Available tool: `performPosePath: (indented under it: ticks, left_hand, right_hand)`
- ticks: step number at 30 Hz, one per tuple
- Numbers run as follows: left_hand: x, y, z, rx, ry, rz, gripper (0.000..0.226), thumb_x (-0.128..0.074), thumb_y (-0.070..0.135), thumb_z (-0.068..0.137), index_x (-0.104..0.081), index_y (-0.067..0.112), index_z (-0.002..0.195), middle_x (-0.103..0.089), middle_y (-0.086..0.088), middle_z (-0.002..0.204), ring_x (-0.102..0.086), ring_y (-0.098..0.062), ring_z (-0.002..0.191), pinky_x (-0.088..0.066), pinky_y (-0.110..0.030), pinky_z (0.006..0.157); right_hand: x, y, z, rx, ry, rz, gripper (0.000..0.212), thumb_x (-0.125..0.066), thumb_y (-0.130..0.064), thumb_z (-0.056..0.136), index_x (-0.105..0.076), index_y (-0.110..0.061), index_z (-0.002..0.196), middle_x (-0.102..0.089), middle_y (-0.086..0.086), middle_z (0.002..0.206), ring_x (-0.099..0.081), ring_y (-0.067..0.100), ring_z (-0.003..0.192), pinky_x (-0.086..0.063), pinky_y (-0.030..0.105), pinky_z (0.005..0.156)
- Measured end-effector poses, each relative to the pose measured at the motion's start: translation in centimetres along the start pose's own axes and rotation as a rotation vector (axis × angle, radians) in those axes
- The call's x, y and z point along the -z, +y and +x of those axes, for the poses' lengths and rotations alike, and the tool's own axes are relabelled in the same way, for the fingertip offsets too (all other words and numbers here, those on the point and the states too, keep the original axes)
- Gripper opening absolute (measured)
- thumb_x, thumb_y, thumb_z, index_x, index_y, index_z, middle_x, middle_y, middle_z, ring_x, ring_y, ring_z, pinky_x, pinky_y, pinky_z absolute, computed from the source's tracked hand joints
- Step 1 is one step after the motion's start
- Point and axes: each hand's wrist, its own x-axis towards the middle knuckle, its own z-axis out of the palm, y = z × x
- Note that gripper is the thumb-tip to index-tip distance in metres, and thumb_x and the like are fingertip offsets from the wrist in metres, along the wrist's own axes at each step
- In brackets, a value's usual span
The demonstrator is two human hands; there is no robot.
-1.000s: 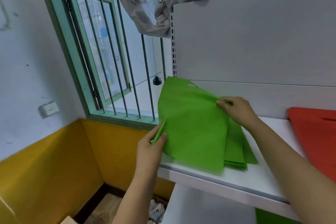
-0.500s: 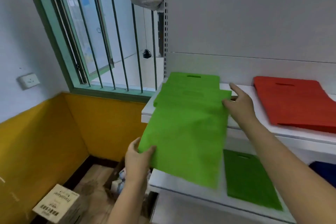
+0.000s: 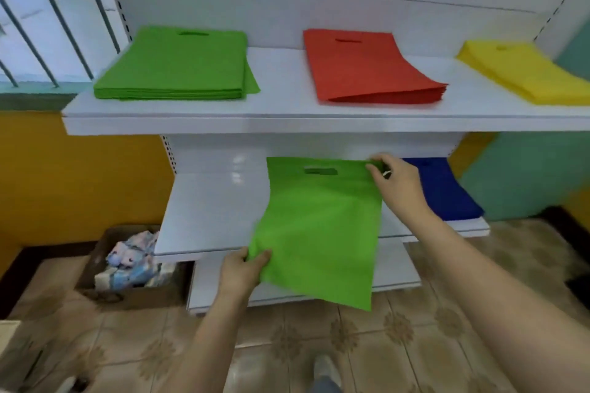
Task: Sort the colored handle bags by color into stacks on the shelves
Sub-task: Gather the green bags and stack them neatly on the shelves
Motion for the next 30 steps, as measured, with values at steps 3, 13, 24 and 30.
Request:
performPosePath:
  ticks: [3, 13, 24, 30]
  left_hand:
    - [-3.4, -0.3, 0.9, 0.077, -0.037, 0.014, 0.020, -0.074, 0.025, 0.084, -0.067, 0.008, 0.077, -0.059, -0.001, 0.057, -0.052, -0.018, 0.056, -0.046, -0.027, 0.054]
    - [-16.9, -2.2, 6.9, 0.474, 0.012, -0.104, 0.011, -0.048, 0.013, 0.103, -0.057, 0.009, 0.106, -0.062, -0.011, 0.090, -0.062, -0.027, 0.074, -0.058, -0.035, 0.049]
    - [-22.9, -4.8, 15.1, 0.540, 0.119, -0.183, 0.020, -0.036, 0.000, 0.104, -0.053, 0.009, 0.104, -0.058, -0.012, 0.090, -0.062, -0.031, 0.076, -0.060, -0.034, 0.052]
    - [-23.2, -5.0, 20.4, 0.514, 0.168, -0.287, 0.031, -0.036, -0.006, 0.100, -0.054, 0.005, 0.124, -0.062, -0.022, 0.106, -0.062, -0.030, 0.068, -0.058, -0.032, 0.045]
  right_hand:
    - [-0.4, 5.7, 0.4, -0.096, -0.036, 0.062, 0.010, -0.063, -0.016, 0.093, -0.070, -0.015, 0.099, -0.067, -0.007, 0.089, -0.059, 0.008, 0.080, -0.046, 0.022, 0.075]
    - [-5.5, 23.5, 7.6, -0.268, -0.271, 0.122, 0.021, -0.056, -0.017, 0.095, -0.074, -0.015, 0.107, -0.071, -0.002, 0.101, -0.062, 0.010, 0.087, -0.046, 0.017, 0.078]
    - [-17.8, 32.9, 15.7, -0.426, -0.666, 0.057, 0.017, -0.059, -0.012, 0.088, -0.074, -0.008, 0.094, -0.072, 0.018, 0.092, -0.068, 0.032, 0.092, -0.053, 0.047, 0.092]
    - [-20.9, 31.8, 20.9, -0.524, -0.658, 0.161, 0.031, -0.059, -0.013, 0.088, -0.065, -0.003, 0.117, -0.066, 0.015, 0.117, -0.061, 0.018, 0.092, -0.055, 0.035, 0.091]
